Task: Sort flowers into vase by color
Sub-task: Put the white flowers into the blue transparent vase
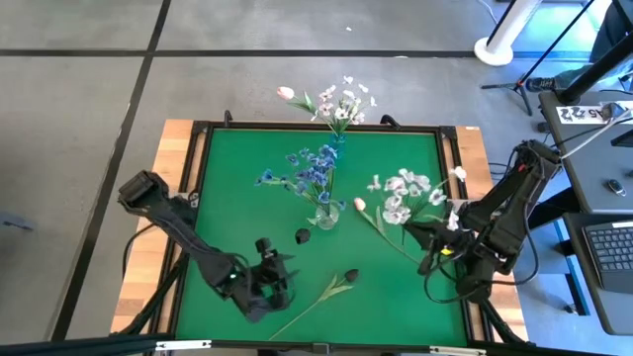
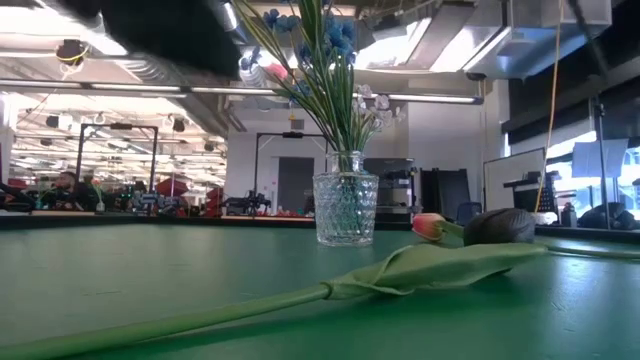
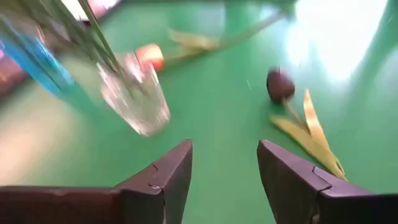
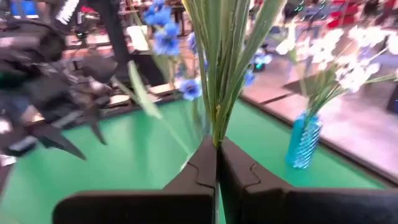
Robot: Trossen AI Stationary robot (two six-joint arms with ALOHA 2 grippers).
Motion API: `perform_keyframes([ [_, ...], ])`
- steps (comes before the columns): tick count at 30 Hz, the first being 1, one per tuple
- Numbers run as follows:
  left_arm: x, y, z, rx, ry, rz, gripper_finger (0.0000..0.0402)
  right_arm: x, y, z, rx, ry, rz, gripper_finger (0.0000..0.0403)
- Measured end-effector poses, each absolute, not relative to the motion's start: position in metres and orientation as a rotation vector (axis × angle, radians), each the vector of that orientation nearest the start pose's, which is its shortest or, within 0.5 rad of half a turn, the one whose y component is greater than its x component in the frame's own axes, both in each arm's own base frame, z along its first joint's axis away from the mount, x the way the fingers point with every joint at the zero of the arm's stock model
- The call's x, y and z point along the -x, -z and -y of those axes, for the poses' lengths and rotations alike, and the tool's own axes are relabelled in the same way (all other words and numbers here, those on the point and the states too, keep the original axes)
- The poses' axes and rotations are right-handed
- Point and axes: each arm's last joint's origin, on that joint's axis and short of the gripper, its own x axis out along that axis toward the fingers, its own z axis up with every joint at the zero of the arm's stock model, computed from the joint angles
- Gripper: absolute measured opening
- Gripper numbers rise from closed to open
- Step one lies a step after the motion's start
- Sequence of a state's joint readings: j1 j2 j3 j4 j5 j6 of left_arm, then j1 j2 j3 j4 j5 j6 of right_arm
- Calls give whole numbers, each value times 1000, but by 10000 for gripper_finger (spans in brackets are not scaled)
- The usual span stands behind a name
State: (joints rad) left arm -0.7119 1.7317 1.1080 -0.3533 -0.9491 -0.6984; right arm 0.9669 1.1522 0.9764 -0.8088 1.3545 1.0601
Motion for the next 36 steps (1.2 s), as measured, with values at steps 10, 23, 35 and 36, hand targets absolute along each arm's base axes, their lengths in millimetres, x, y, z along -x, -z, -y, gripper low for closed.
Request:
perform_keyframes([
  [10,-233,-294,175,-131,-402,-372,117,-158,-299,-135,-29,590,-199,0],
  [23,-157,-393,76,-133,-604,-156,115,-178,-300,-112,57,712,-240,0],
  [35,-167,-395,-35,-27,-783,-249,128,-226,-328,-82,140,623,-259,0],
  [36,-169,-392,-44,-27,-767,-279,128,-231,-331,-78,154,588,-249,0],
])
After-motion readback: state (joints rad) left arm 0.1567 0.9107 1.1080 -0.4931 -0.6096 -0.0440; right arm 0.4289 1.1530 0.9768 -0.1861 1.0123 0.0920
